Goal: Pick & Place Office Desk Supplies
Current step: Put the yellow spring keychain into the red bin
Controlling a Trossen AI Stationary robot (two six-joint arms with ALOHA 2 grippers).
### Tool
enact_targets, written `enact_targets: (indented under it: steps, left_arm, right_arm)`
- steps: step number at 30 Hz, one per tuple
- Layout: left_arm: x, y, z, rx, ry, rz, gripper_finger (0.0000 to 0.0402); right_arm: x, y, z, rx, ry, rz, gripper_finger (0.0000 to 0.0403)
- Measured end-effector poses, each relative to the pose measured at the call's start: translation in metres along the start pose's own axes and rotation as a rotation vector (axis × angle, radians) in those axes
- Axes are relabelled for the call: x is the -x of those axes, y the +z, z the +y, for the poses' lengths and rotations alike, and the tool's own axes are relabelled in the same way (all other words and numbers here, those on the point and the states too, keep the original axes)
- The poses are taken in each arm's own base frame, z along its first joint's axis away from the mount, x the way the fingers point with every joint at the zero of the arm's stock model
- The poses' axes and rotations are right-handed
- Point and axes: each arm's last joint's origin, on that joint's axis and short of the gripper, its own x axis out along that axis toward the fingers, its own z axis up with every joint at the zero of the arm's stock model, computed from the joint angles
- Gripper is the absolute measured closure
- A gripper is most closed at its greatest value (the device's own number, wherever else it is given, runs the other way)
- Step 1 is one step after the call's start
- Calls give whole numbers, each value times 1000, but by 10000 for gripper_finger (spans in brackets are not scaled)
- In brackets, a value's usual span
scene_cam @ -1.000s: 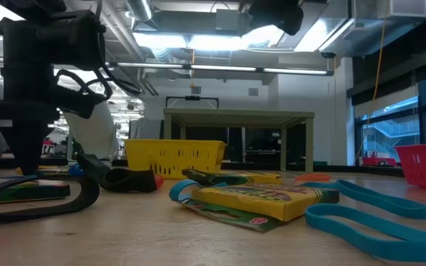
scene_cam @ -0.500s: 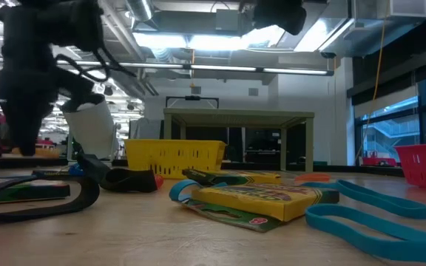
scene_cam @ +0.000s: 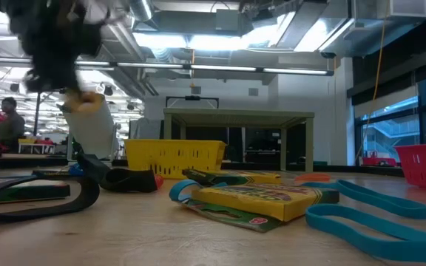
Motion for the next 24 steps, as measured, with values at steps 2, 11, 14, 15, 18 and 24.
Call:
enact_targets:
  steps: [2, 11, 14, 15, 18, 24]
  left_arm:
    - [4, 9, -13, -2, -144, -86, 400]
    - [8, 27, -34, 14, -439, -172, 400]
    - [4, 31, -40, 22, -512, -157, 400]
    - [1, 31, -42, 29, -521, -151, 400]
    - [-6, 34, -48, 37, -582, -132, 400]
    - [-19, 40, -58, 54, -671, -130, 400]
  right_arm:
    - [-4, 3, 2, 66, 53, -30, 282]
    - [-31, 3, 3, 445, 59, -67, 256]
    - [-43, 2, 3, 489, 59, -70, 225]
    - [-47, 2, 3, 499, 58, -79, 215]
    - [-58, 1, 3, 504, 41, -97, 185]
    - [-71, 0, -1, 502, 23, -100, 157]
